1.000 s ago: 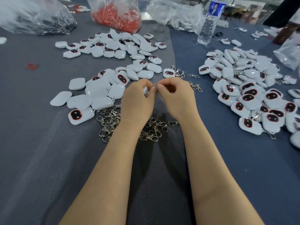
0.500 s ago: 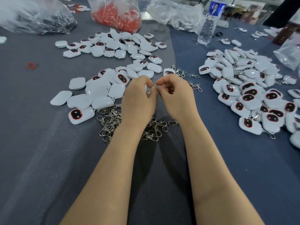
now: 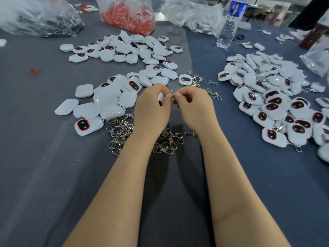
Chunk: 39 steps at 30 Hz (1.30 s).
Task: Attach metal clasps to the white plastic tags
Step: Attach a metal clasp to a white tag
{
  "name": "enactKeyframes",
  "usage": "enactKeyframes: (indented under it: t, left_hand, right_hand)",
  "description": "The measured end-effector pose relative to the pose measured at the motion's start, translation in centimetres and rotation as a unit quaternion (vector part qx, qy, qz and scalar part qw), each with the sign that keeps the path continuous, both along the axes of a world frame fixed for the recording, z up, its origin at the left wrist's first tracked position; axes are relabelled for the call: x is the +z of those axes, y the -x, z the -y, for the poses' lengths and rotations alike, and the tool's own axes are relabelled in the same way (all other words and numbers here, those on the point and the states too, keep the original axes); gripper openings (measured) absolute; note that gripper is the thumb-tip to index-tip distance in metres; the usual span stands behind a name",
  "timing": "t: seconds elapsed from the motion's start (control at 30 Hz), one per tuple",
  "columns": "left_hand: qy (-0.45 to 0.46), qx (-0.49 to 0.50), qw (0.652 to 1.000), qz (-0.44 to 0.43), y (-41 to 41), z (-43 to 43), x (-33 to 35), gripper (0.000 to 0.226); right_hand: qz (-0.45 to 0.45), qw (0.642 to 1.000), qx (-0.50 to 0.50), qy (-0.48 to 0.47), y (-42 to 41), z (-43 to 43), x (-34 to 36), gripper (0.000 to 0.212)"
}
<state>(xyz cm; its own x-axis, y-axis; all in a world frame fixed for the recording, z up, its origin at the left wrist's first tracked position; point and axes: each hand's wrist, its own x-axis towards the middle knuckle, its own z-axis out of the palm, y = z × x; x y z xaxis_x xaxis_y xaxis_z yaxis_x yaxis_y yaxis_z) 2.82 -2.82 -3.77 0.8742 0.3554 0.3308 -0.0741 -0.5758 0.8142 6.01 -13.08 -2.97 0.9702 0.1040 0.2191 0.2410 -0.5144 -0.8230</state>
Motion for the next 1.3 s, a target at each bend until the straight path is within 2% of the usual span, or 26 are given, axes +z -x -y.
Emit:
enactKeyframes:
  t: [0.2,0.43,0.63,1.3]
  left_hand:
    - [-0.081,-0.013,0.997,0.002,0.03,0.34,-0.22,0.012]
    - [0.006,-0.025,1.0,-0.01,-0.06,0.29,-0.07,0.006]
    - [0.029,-0.034,0.999,-0.015,0.07,0.2,0.11,0.005]
    - [0.016,-0.015,1.0,0.004,0.06,0.22,-0.01,0.01]
  right_hand:
    - [0.078,0.997,0.021,0.013,0.38,-0.45,0.07,0.021]
    - [0.021,0.995,-0.009,-0.095,0.37,-0.12,0.43,0.022]
    - [0.014,0.995,-0.012,-0.103,0.39,-0.16,0.55,0.022]
    - [0.026,0.995,-0.003,-0.094,0.58,-0.55,0.27,0.019]
